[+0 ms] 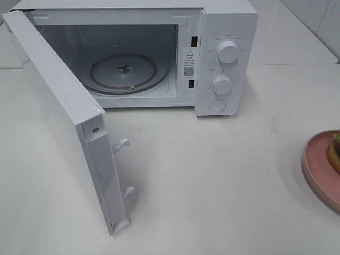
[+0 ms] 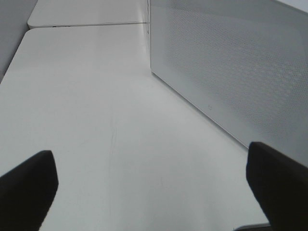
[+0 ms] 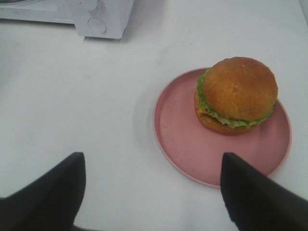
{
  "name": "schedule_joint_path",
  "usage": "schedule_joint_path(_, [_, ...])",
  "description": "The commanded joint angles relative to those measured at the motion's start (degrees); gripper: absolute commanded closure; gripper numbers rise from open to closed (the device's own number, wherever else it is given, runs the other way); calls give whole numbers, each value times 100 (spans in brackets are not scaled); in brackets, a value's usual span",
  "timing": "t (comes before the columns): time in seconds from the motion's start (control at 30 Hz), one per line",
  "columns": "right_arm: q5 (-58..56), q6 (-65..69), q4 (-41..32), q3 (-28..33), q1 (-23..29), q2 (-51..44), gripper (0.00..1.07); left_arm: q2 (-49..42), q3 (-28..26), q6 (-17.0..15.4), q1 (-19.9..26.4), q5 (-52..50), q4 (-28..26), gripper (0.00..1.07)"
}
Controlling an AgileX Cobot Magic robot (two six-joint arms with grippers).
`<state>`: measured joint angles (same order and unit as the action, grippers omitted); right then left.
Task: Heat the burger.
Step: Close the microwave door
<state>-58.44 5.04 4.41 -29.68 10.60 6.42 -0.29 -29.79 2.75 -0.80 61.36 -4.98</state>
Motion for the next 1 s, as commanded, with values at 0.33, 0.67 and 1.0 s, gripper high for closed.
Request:
schedule_joint_path(0.33, [132,-138,-40,115,-544,-831,31,-40,17,11,11,-17,-23,7])
schedule_joint_path(0.67, [132,-138,-40,115,-544,-831,31,-40,17,11,11,-17,-23,7])
schedule_joint_path(1.0, [132,-138,-40,115,-544,-831,31,-40,17,11,11,-17,-23,7])
